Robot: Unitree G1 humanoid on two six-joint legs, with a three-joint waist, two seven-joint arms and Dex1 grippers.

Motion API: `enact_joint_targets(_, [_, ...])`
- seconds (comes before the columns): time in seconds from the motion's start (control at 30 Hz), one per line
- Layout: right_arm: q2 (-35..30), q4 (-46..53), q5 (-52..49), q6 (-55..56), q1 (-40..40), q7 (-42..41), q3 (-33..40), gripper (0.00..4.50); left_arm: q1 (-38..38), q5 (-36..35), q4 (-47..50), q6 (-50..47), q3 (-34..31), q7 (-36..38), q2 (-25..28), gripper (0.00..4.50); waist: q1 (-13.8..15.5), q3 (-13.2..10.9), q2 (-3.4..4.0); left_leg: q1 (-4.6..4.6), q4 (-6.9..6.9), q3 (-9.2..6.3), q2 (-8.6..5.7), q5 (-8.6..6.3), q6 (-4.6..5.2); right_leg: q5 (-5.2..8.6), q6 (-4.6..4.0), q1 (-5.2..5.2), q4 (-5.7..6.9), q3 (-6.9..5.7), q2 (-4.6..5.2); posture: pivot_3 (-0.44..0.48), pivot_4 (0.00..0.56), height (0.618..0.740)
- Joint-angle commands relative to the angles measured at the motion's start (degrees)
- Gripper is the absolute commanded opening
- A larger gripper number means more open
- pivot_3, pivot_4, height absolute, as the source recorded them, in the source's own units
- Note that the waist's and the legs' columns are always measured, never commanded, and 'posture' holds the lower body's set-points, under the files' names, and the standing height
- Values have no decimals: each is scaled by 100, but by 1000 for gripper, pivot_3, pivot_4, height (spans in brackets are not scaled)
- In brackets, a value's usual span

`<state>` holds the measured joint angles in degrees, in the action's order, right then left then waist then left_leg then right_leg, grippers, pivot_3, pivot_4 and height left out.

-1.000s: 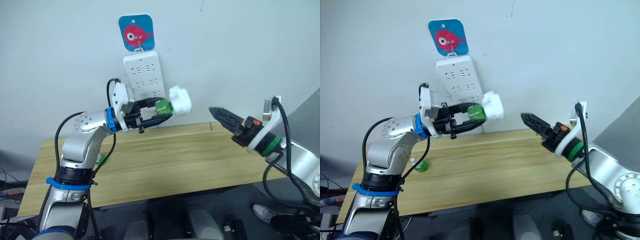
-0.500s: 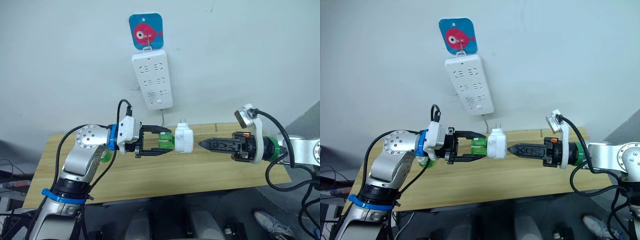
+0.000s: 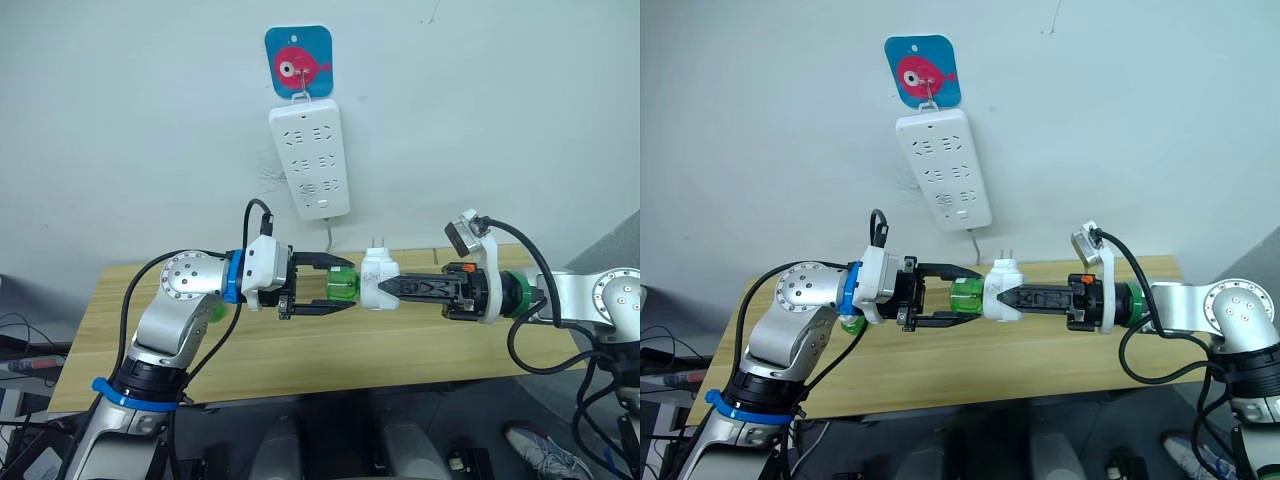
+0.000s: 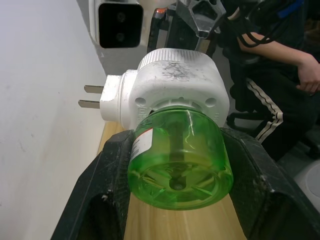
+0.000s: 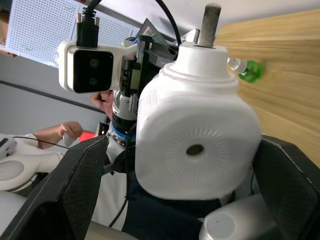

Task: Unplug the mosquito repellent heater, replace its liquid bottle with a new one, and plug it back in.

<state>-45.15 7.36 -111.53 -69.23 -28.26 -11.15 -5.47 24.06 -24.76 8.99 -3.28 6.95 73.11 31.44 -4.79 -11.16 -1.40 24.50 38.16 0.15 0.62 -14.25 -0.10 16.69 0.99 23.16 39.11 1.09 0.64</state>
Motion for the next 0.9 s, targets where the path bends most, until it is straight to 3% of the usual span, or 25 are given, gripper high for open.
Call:
enact_joint_targets(0.03, [127,93,-147,-7,-120,-51,-24,4500,70,-49,250,44,32,-69,-55,2270,0,0,0,1,0,0,0,0,0,0,0,0,0,0,0,-141,208,740])
enact_joint_targets(0.1, [236,46,-147,15,-140,-34,-22,4500,76,-41,257,60,42,-65,-70,2270,1,0,0,2,0,-2,0,0,0,0,0,0,-1,-2,0,-141,208,740])
enact_joint_targets(0.27, [375,-92,-147,-42,-210,-62,65,3012,47,-72,289,59,61,-42,-67,2270,0,0,1,2,1,-2,0,0,0,0,-1,0,0,-2,0,-143,209,740])
enact_joint_targets(0.47, [418,24,-147,-109,-182,-150,126,2995,63,-165,315,-211,118,55,14,2270,0,-1,1,3,0,-3,0,0,0,0,-1,0,-1,-3,0,-146,211,740])
enact_joint_targets(0.63, [194,481,-37,-202,-195,-304,145,2995,557,-1289,264,-3451,537,547,943,2270,-10,-18,-1,4,2,-12,1,0,0,0,0,0,2,-10,-2,-130,208,740])
enact_joint_targets(0.7, [102,683,-45,-239,-137,-369,108,2995,875,-1642,-28,-4243,678,780,1094,2270,-11,-22,7,5,3,-15,1,0,0,1,1,1,2,-13,-6,-132,208,740])
enact_joint_targets(0.9, [22,859,-63,-130,-69,-389,16,2995,1542,-1639,-675,-4403,752,1026,879,2270,0,-38,-3,7,2,-11,-1,0,0,1,1,2,-4,-10,-8,-133,205,740])
